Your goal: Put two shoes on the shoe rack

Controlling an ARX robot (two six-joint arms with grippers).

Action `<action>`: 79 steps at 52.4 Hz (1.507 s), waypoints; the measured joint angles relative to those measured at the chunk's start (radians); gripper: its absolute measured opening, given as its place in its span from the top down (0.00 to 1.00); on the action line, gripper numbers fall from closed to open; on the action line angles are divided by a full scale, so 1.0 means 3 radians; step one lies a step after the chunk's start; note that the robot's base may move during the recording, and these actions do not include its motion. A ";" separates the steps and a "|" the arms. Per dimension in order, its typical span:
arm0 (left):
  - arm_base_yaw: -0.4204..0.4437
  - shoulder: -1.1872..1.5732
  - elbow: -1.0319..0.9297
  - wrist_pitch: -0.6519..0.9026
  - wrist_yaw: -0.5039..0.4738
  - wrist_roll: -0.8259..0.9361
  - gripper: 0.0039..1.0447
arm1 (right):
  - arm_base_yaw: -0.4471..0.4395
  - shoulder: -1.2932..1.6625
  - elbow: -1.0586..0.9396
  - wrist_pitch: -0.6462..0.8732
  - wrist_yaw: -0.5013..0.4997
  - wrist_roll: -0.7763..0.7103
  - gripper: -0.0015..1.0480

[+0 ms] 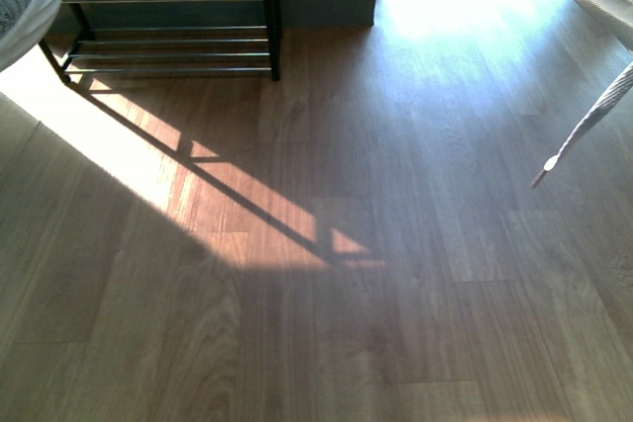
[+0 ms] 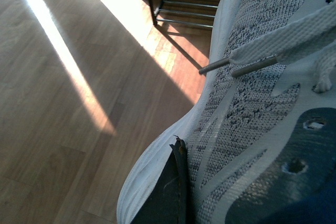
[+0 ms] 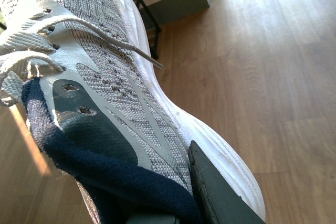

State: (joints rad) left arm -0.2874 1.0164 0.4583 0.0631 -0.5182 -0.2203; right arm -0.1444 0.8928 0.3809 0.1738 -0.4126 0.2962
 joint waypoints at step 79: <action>-0.0019 0.0003 0.0000 0.0000 0.0006 0.0009 0.99 | -0.0018 0.0001 0.0000 0.0000 0.0005 0.0000 0.99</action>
State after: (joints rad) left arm -0.2932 1.0172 0.4583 0.0631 -0.5163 -0.2176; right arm -0.1497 0.8932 0.3809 0.1738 -0.4110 0.2962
